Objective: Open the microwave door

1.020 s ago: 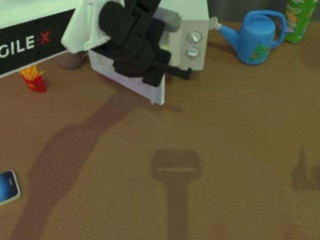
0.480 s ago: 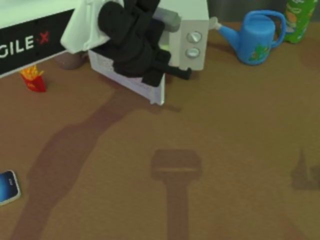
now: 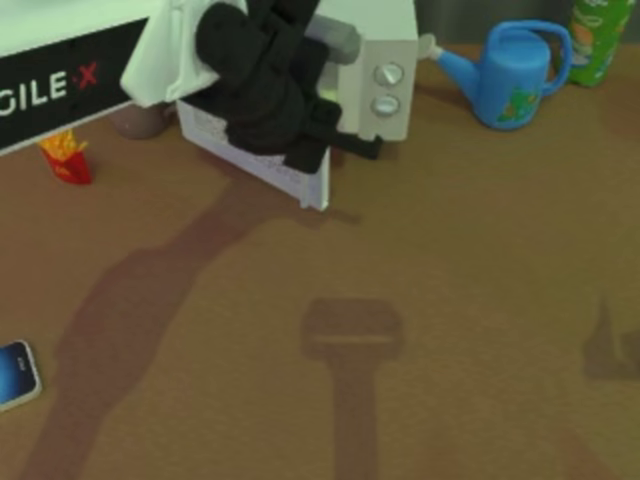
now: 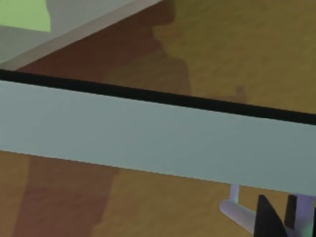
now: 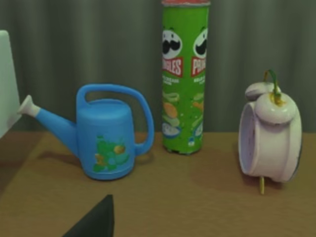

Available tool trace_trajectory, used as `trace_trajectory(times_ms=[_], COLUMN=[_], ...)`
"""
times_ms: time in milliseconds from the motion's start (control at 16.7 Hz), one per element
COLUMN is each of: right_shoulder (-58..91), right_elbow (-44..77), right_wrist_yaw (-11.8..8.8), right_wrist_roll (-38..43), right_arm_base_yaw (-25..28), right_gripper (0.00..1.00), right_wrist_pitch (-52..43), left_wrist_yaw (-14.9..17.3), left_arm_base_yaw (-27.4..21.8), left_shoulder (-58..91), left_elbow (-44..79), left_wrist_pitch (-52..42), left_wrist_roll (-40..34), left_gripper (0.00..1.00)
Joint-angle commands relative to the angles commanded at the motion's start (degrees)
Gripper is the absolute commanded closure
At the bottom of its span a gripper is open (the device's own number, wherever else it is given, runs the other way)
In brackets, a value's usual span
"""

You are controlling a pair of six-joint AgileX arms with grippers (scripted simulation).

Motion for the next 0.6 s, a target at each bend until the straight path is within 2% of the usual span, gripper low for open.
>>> trace_trajectory(times_ms=[360,600], right_shoulder=[0.0,0.0], right_elbow=[0.0,0.0], right_wrist_yaw=[0.0,0.0], right_wrist_roll=[0.0,0.0], right_arm_base_yaw=[0.0,0.0], right_gripper=[0.0,0.0], right_wrist_pitch=[0.0,0.0], left_wrist_yaw=[0.5,2.6], left_arm_base_yaw=[-0.3,1.2], left_shoulder=[-0.1,-2.6], left_elbow=[-0.1,-3.0], left_wrist_pitch=[0.0,0.9], left_wrist_roll=[-0.1,4.3], left_gripper=[1.0,1.0])
